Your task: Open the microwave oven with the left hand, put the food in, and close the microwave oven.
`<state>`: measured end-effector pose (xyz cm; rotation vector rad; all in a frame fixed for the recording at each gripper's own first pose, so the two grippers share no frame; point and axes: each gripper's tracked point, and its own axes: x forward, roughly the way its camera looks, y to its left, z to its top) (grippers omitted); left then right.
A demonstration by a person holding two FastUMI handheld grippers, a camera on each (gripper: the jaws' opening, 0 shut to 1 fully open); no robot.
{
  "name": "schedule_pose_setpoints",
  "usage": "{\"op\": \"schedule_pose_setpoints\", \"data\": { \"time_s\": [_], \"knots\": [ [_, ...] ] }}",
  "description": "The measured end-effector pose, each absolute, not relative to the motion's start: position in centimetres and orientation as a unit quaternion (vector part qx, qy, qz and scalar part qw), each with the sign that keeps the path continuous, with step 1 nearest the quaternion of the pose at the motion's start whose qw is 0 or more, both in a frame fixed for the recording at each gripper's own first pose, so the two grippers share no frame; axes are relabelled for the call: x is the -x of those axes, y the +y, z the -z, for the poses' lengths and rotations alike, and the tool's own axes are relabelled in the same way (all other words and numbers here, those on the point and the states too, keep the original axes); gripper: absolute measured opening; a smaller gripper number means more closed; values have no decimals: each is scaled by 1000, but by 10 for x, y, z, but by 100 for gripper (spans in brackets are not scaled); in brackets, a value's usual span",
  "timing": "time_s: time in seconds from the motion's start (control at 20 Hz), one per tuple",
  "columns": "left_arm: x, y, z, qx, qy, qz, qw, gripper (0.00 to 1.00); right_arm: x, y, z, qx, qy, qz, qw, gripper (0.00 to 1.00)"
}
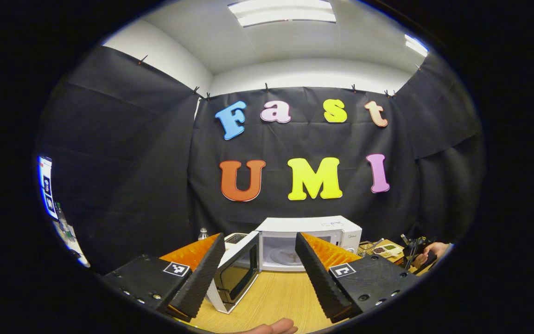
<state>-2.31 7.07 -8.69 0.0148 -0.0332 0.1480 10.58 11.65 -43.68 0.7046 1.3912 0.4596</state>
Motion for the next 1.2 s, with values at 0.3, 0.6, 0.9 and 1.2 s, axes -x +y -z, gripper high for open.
{"op": "schedule_pose_setpoints", "data": {
  "time_s": [0.3, 0.6, 0.9, 1.2],
  "knots": [
    [25, 96, 95, 5, -13, -70, 997, 93, -81, 176, 413, -332, 584, -179, 719, 4],
    [33, 124, 109, -6, 0, -80, 997, 93, -81, 259, 405, -379, 564, -132, 721, 0],
    [39, 133, 113, -22, 15, -75, 997, 93, -109, 316, 404, -431, 504, -46, 747, 0],
    [55, 150, 109, -19, 16, -89, 996, 94, -154, 358, 417, -472, 420, 42, 774, 0]
  ]
}}
